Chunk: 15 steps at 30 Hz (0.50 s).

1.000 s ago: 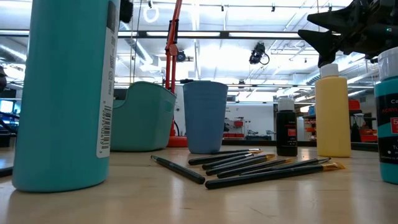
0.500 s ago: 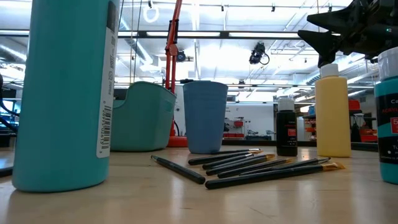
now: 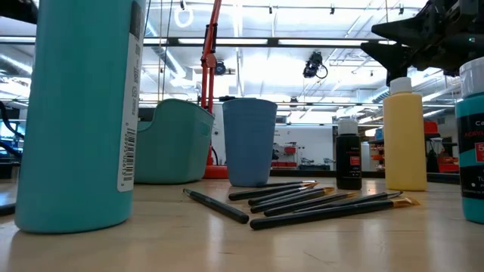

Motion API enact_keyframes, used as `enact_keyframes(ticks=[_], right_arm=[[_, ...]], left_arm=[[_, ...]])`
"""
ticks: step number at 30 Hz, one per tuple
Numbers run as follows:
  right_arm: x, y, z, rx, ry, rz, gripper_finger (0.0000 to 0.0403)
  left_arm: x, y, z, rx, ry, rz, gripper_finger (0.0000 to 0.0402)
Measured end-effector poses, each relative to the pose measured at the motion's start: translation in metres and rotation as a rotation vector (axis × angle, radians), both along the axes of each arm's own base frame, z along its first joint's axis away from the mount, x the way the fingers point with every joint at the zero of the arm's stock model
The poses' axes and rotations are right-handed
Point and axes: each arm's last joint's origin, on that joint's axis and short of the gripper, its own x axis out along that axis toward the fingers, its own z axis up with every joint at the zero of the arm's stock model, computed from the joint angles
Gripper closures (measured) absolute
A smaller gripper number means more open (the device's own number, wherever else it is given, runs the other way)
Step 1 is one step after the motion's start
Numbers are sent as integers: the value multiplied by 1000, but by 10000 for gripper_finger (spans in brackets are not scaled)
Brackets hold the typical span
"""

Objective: Pick & Place Paint Supplies
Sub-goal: Put the red paint bottle into the green bin

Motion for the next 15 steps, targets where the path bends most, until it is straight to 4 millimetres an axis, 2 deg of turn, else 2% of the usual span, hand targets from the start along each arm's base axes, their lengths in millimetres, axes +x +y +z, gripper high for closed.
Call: enact_keyframes(ticks=[9, 15], right_arm=[[0, 0, 0, 3, -1, 0, 199], [0, 0, 0, 3, -1, 0, 199]], left_arm=[[-3, -39, -20, -46, 21, -34, 218], [-7, -44, -21, -35, 14, -8, 218]])
